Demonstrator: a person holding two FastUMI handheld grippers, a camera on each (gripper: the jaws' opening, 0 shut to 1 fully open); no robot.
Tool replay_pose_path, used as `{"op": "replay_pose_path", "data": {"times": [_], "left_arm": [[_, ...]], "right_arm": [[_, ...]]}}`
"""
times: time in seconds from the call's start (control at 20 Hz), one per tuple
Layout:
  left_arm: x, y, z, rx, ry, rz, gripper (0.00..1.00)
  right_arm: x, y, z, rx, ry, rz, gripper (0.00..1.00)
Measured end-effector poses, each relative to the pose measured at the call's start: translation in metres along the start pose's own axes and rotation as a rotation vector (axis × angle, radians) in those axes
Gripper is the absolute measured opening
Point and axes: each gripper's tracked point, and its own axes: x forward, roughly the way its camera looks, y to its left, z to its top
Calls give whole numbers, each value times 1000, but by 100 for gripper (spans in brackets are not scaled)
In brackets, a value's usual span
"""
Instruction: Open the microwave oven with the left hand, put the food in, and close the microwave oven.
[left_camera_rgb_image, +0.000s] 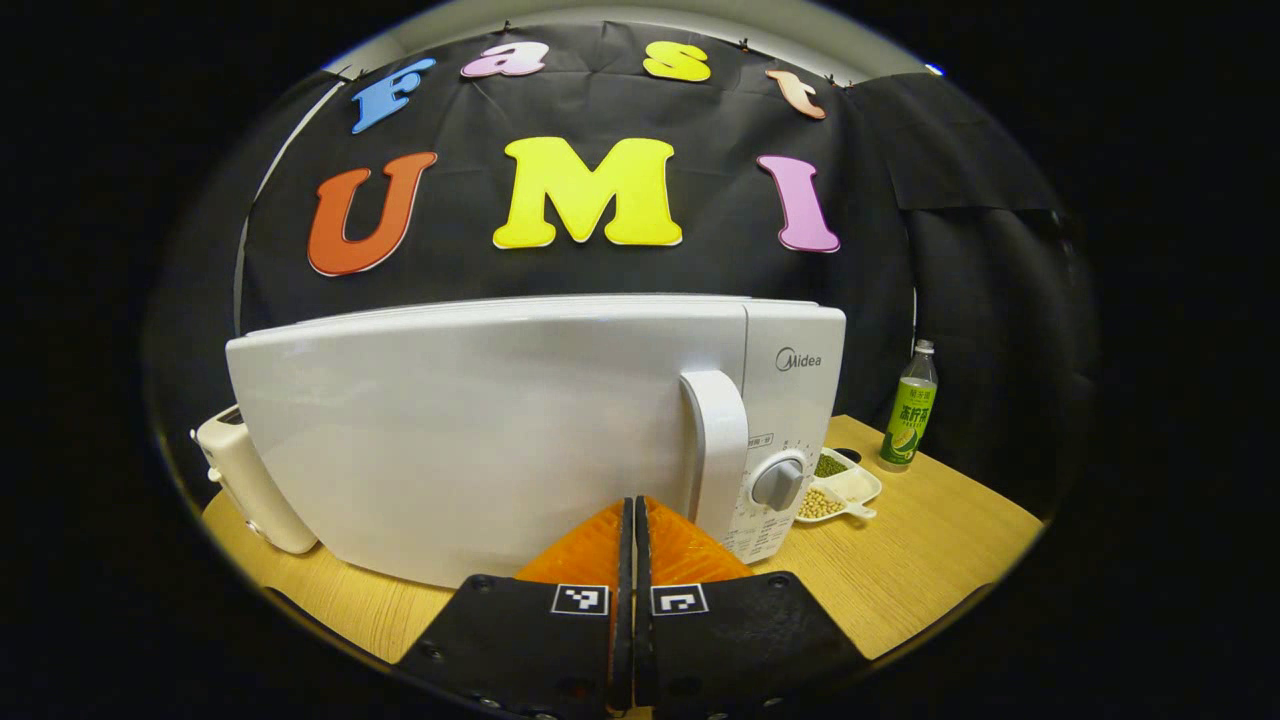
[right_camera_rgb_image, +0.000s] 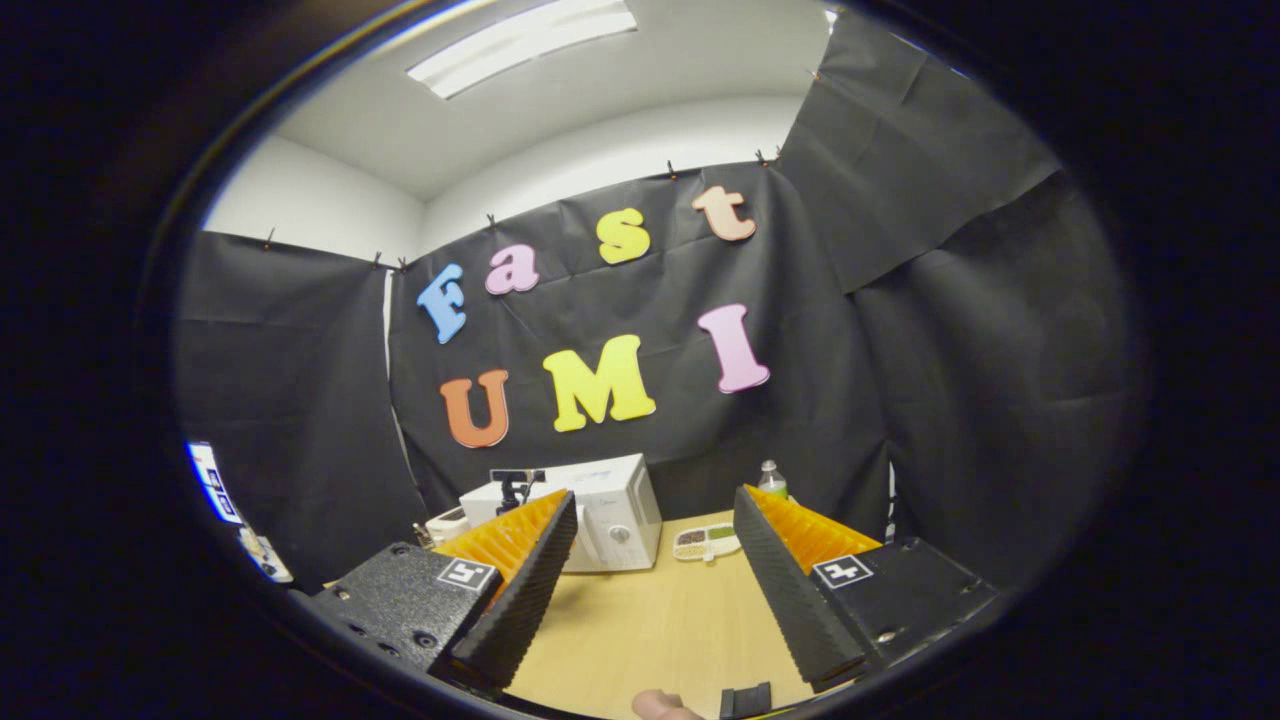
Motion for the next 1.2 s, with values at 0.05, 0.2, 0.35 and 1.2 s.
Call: {"op": "replay_pose_path", "data": {"times": [0.05,0.2,0.35,1.2], "left_arm": [[-8,3,-3,-15,19,20,1],[-41,-3,-3,-67,53,14,29],[-85,2,21,-79,6,30,72],[-404,41,167,47,-283,236,95]], "right_arm": [[1,1,-1,12,3,3,100],[6,2,-9,45,25,-5,100],[11,11,-11,63,38,3,100],[31,49,39,-164,-44,-126,91]]}}
